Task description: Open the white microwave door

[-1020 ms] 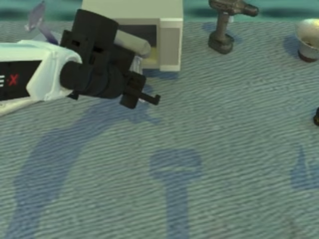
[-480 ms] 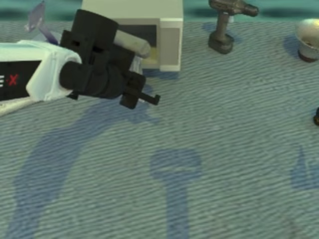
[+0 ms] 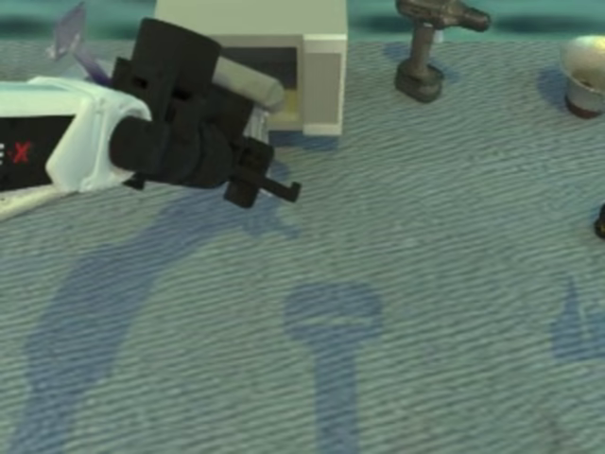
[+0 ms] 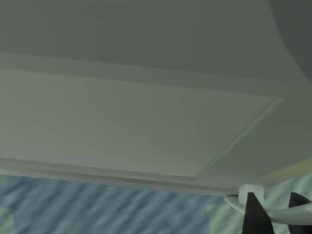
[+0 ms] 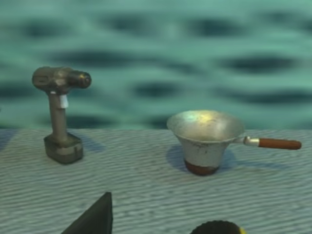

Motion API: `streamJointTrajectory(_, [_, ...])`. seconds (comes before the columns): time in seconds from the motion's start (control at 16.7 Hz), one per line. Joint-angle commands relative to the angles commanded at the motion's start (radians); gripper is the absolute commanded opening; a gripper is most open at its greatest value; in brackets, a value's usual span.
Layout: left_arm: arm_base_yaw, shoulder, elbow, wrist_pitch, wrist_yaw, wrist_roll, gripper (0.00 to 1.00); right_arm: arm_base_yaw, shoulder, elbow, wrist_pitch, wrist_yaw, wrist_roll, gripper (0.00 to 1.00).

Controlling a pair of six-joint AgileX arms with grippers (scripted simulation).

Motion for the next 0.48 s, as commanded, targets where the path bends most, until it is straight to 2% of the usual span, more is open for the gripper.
streamJointTrajectory(0.3, [0.026, -0.017, -0.019, -0.002, 0.035, 0.051, 0.00, 0.000, 0.000, 0.000, 0.000, 0.000, 0.000, 1.00])
streamJointTrajectory(0.48, [0.028, -0.018, -0.020, -0.002, 0.037, 0.054, 0.00, 0.000, 0.000, 0.000, 0.000, 0.000, 0.000, 1.00])
